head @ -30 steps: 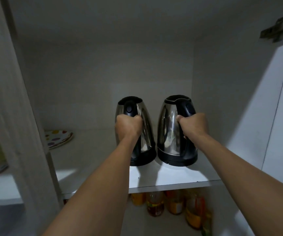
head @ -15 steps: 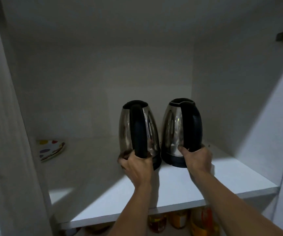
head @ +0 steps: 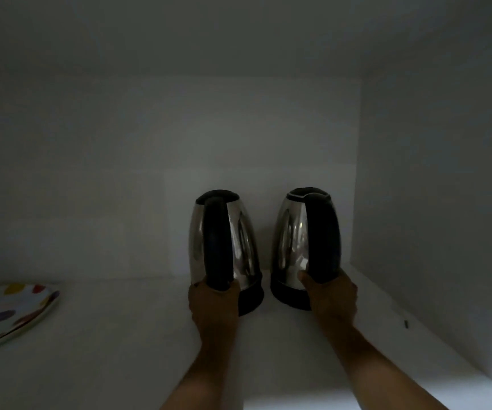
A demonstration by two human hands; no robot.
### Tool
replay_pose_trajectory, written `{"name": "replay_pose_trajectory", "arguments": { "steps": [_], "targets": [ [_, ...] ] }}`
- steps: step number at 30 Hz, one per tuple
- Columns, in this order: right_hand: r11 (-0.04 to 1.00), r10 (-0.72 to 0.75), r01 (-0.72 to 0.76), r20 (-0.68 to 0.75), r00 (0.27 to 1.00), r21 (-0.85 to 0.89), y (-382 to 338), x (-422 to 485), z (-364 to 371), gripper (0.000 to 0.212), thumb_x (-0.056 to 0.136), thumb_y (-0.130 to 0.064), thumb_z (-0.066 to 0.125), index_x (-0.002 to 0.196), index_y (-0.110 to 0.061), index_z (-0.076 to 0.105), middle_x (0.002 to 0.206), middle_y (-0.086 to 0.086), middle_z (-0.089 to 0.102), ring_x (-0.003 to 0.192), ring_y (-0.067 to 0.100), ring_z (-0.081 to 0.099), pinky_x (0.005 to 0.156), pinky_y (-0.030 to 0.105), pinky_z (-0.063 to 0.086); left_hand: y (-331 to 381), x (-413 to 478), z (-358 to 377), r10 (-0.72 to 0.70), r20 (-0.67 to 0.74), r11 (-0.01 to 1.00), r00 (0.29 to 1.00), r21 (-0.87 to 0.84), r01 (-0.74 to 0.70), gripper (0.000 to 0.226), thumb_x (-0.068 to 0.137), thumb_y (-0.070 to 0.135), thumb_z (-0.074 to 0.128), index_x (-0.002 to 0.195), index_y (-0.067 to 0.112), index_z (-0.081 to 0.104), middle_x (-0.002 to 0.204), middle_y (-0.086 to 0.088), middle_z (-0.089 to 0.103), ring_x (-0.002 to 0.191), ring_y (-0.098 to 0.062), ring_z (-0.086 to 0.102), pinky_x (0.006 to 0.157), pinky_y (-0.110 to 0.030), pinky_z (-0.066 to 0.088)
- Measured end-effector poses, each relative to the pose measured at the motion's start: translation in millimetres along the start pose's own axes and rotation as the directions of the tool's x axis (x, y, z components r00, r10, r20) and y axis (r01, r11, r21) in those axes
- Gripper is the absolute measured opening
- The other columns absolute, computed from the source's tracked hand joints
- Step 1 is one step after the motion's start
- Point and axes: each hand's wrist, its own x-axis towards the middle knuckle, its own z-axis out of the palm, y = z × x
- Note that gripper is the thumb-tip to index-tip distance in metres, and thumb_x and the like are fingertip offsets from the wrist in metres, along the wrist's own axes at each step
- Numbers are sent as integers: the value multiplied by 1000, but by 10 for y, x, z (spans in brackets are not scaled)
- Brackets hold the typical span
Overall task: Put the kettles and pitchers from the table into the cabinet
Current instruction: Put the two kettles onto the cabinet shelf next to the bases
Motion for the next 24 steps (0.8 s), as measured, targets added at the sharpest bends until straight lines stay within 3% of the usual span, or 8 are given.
{"name": "replay_pose_trajectory", "arguments": {
  "steps": [5, 9, 12, 15, 17, 20, 24],
  "targets": [
    [997, 20, -19, 13, 1000, -72, 124, 174, 83, 77, 72, -44, 82, 131, -5, 50, 128, 20, 55, 107, 37, 61, 88, 43, 52, -36, 64, 113, 39, -9, 997, 999, 63, -39, 35, 74, 26, 81, 93, 2, 64, 98, -16, 66, 83, -24, 63, 70, -30, 52],
    [982, 91, -80, 61, 994, -169, 192, 85, 19, 83, 75, -26, 82, 136, 3, 34, 134, 27, 49, 119, 43, 54, 98, 50, 48, 40, -68, -98, -25, 81, 983, 996, 182, 10, 42, 81, 18, 75, 104, 8, 41, 92, -2, 53, 89, -25, 57, 76, -29, 47],
    [979, 115, -92, 118, 986, -183, 99, -98, -77, 85, 81, -20, 76, 142, 6, 24, 137, 33, 46, 124, 46, 50, 104, 51, 43, 24, -288, -355, -48, 121, 954, 991, 300, 9, 43, 88, 14, 64, 119, -1, 39, 118, -19, 59, 110, -37, 59, 88, -37, 49],
    [973, 103, -53, 217, 971, -226, -5, -585, -251, 92, 90, -23, 68, 153, 4, 8, 147, 30, 39, 132, 43, 44, 106, 43, 39, 85, -692, -767, -60, 157, 911, 986, 412, -10, 56, 90, 21, 61, 137, 0, 37, 133, -19, 55, 122, -34, 54, 100, -36, 46],
    [975, 59, 4, 276, 959, -224, -93, -1040, -389, 79, 93, -24, 64, 152, 1, 18, 145, 27, 43, 128, 42, 48, 102, 41, 42, 161, -1040, -1140, -14, 155, 886, 988, 460, -59, 48, 91, 22, 60, 131, 1, 45, 129, -17, 59, 121, -32, 55, 96, -32, 43],
    [982, -42, 100, 326, 945, -163, -270, -1898, -616, 41, 92, -20, 63, 127, -3, 50, 131, 25, 55, 121, 41, 52, 99, 40, 42, 296, -1667, -1874, 34, 91, 859, 995, 507, -75, 34, 92, 23, 59, 119, 2, 57, 125, -17, 61, 119, -32, 56, 95, -33, 44],
    [971, -115, 202, 499, 859, -124, -509, -3386, -890, 29, 93, -25, 58, 120, -13, 58, 132, 18, 55, 121, 38, 53, 96, 36, 42, 315, -2495, -3195, 69, -86, 831, 994, 556, -10, 38, 91, 23, 56, 123, 4, 56, 130, -17, 56, 123, -34, 52, 101, -38, 43]
  ]
}}
